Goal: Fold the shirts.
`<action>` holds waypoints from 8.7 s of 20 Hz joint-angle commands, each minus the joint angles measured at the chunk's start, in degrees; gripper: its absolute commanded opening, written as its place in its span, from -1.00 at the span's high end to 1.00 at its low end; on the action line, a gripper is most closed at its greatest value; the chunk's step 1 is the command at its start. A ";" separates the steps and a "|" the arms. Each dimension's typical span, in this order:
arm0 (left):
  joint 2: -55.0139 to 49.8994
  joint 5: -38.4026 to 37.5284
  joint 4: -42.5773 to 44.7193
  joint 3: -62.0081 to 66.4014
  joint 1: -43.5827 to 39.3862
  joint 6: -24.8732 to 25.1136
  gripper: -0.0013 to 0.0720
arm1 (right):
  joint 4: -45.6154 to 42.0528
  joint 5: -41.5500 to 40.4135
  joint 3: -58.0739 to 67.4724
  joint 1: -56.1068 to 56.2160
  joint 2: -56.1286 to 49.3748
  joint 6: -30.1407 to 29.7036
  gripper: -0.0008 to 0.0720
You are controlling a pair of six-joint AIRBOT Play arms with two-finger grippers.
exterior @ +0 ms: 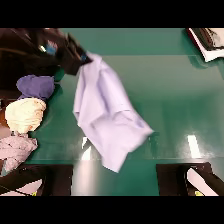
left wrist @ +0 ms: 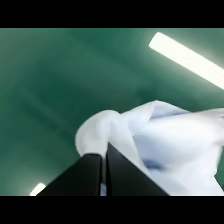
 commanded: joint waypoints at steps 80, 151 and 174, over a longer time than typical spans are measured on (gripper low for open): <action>11.39 12.31 -6.19 -50.97 21.42 -12.76 0.91 | 25.97 -41.48 -31.63 61.40 -38.29 1.90 0.88; 10.51 8.31 16.52 -54.10 21.42 -20.11 -0.51 | -10.49 -2.21 -0.72 18.16 -19.30 0.92 -0.40; 11.37 16.48 7.85 -55.98 21.42 -20.41 0.90 | -11.93 -2.36 -38.23 12.02 -10.01 1.73 -0.40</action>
